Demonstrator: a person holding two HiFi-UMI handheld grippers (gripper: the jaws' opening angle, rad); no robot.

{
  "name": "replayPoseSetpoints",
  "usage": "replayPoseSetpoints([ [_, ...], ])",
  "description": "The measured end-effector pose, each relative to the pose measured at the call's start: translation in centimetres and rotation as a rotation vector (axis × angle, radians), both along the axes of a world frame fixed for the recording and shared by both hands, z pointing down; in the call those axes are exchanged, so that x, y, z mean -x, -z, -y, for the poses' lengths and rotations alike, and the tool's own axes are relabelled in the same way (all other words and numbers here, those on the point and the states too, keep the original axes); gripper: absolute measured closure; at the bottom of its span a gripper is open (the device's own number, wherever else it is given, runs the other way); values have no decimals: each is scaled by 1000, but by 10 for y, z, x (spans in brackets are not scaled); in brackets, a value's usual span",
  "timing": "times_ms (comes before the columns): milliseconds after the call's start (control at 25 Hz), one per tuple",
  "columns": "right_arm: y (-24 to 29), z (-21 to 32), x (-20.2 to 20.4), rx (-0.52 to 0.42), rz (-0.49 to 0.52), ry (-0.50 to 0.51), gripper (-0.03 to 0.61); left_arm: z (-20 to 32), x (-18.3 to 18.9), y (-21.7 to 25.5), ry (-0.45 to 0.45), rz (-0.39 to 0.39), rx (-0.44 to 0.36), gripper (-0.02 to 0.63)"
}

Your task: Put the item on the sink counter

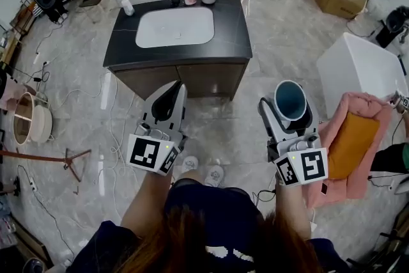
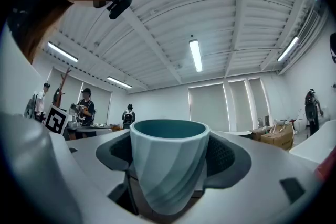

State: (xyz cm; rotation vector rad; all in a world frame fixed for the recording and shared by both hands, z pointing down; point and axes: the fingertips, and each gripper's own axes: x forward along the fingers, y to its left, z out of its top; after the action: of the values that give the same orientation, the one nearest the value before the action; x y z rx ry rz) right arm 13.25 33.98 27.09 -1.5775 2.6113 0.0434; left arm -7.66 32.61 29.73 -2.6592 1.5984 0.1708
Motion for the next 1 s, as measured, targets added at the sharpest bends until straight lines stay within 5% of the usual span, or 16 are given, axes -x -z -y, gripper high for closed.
replayPoseSetpoints([
  [400, -12, 34, -6, 18, 28, -8, 179, 33, 1, -8, 8, 2, 10, 586],
  [1000, 3, 200, 28, 3, 32, -73, 179, 219, 28, 6, -70, -21, -21, 586],
])
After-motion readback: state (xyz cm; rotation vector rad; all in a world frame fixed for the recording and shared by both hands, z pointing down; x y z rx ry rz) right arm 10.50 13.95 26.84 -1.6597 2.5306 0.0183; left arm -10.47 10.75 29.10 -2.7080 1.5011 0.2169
